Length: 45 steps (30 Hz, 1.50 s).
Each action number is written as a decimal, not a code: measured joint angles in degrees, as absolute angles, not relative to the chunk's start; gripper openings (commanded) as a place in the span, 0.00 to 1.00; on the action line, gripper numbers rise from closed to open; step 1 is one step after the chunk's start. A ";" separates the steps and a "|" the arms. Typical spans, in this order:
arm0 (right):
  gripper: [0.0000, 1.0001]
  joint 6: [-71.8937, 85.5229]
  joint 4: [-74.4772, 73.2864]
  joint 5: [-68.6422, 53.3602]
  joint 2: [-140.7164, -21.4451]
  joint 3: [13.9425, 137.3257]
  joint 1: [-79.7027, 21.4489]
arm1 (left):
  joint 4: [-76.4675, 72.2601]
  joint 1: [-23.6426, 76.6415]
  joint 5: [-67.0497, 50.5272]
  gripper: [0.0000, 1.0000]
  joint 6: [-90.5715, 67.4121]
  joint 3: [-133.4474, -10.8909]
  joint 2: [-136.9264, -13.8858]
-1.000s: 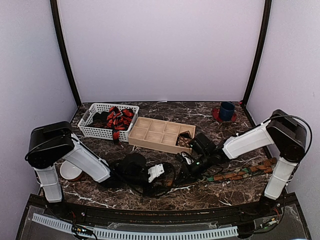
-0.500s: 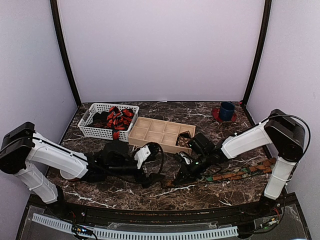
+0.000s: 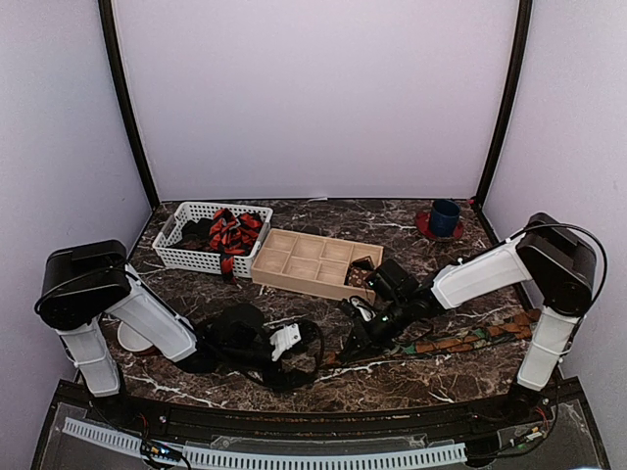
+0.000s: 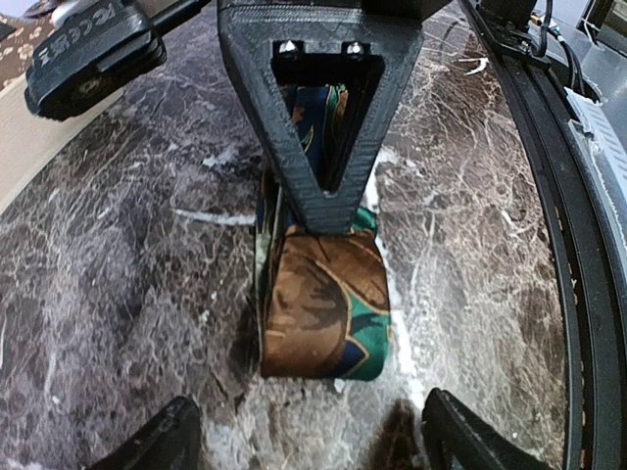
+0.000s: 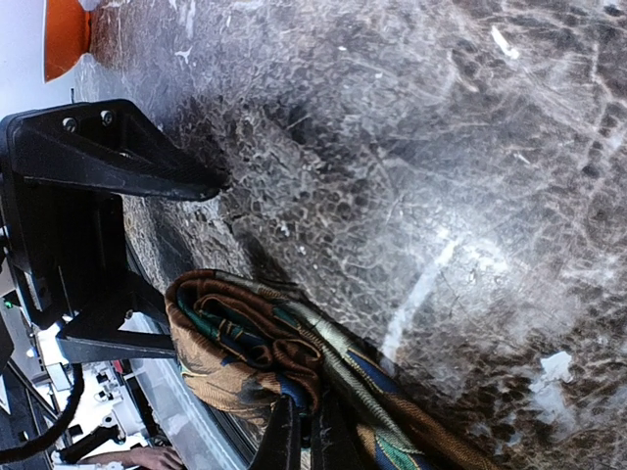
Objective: Roll the ties
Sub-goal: Roll the tie at the center of the board.
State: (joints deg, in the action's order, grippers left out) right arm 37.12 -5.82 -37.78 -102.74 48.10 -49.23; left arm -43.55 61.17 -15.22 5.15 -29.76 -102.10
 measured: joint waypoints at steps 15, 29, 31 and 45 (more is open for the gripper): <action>0.00 35.33 -6.96 -38.15 -103.31 48.82 -48.97 | -47.81 61.12 -19.84 0.44 9.21 -33.47 -107.02; 0.00 34.96 -6.94 -39.29 -103.96 49.12 -48.64 | -48.31 62.04 -20.75 0.56 7.75 -41.54 -112.12; 0.00 34.96 -6.94 -39.31 -103.98 49.12 -48.64 | -48.47 62.04 -19.77 0.64 7.90 -39.79 -111.55; 0.00 34.59 -6.92 -39.40 -104.01 49.12 -48.62 | -48.25 61.98 -18.24 0.43 8.03 -33.65 -106.50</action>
